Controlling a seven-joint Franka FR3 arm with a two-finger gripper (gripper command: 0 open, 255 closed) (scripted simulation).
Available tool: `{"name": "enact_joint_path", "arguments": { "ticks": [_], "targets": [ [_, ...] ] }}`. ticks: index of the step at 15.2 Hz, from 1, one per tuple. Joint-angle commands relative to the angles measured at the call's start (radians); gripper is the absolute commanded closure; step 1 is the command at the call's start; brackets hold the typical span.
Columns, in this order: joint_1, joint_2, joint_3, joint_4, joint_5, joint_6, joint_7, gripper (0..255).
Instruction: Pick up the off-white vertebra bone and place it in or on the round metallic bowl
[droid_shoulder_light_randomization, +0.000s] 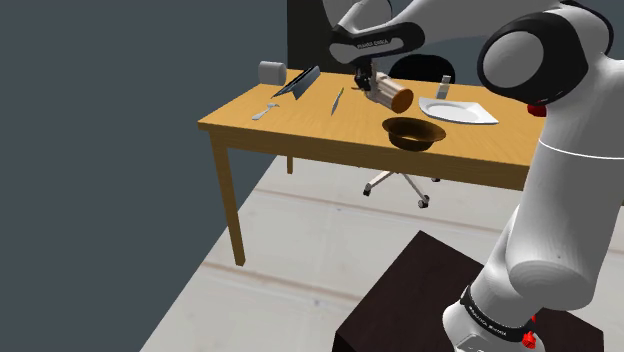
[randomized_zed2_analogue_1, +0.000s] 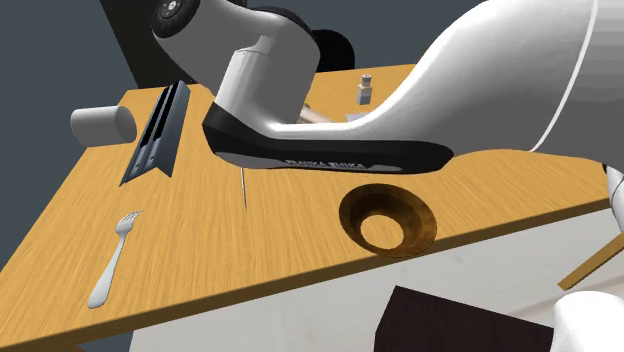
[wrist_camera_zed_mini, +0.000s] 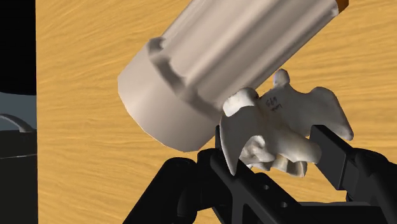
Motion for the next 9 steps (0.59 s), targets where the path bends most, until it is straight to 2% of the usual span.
{"name": "enact_joint_path", "arguments": {
  "ticks": [1, 9],
  "targets": [
    [0.001, -0.003, 0.000, 0.020, 0.002, -0.019, -0.013, 255],
    [-0.002, 0.020, 0.000, 0.147, 0.022, -0.103, -0.079, 255]
  ]
}}
